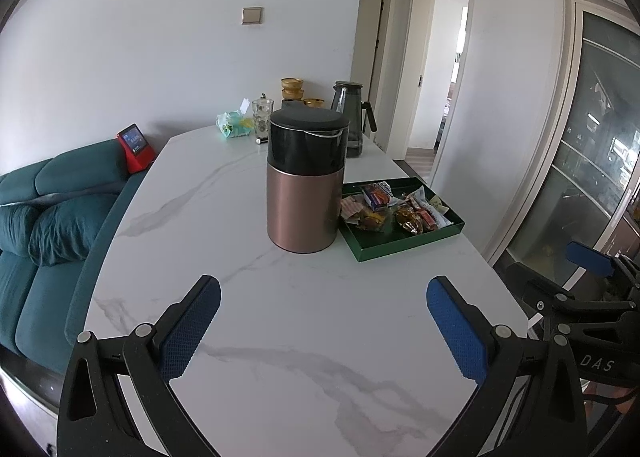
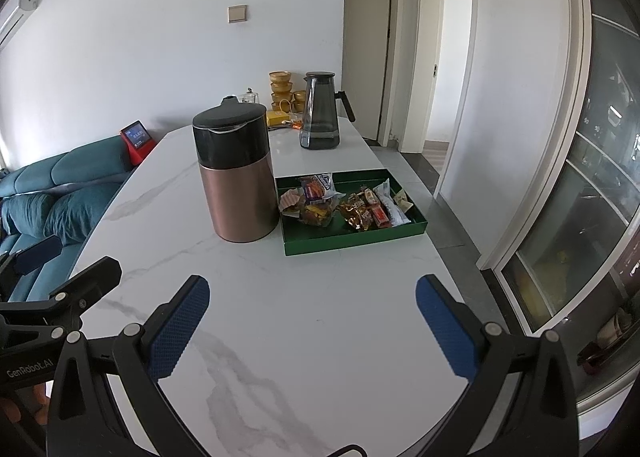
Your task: Organize snacks
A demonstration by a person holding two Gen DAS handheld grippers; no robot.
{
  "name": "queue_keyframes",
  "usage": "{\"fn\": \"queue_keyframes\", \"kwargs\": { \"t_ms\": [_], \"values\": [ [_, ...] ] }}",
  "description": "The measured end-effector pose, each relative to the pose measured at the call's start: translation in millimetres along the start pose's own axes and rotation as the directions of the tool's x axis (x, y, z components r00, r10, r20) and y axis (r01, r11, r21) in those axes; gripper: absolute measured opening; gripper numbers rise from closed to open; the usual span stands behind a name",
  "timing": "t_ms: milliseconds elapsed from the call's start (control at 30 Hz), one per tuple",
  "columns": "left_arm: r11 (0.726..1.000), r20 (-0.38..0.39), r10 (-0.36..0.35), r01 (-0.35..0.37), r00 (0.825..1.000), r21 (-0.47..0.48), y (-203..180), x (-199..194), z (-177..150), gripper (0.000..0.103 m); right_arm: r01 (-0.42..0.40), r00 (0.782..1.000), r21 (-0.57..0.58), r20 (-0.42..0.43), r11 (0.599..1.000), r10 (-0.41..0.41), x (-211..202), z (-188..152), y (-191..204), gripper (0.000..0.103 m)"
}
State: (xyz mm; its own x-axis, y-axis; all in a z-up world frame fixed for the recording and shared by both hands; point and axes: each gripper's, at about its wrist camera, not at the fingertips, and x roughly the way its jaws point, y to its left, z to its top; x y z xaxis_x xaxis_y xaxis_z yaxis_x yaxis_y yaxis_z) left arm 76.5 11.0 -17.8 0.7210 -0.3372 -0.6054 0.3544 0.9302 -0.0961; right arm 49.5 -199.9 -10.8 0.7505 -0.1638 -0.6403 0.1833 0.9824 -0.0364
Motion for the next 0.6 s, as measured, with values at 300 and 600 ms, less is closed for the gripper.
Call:
{"fn": "queue_keyframes", "kwargs": {
  "t_ms": [300,600],
  "values": [
    [1.000,0.003,0.006,-0.006,1.000,-0.002,1.0,0.4,-0.1,0.101,0.002,1.000,-0.002,-0.002,1.000,-0.002,0.5,1.1,0.6,0.103],
    [1.000,0.000,0.008,-0.008,1.000,-0.005,2.0,3.7,-0.8,0.101,0.005,1.000,-0.005,-0.004,1.000,-0.005,2.0,2.7,0.1,0.103]
  ]
}}
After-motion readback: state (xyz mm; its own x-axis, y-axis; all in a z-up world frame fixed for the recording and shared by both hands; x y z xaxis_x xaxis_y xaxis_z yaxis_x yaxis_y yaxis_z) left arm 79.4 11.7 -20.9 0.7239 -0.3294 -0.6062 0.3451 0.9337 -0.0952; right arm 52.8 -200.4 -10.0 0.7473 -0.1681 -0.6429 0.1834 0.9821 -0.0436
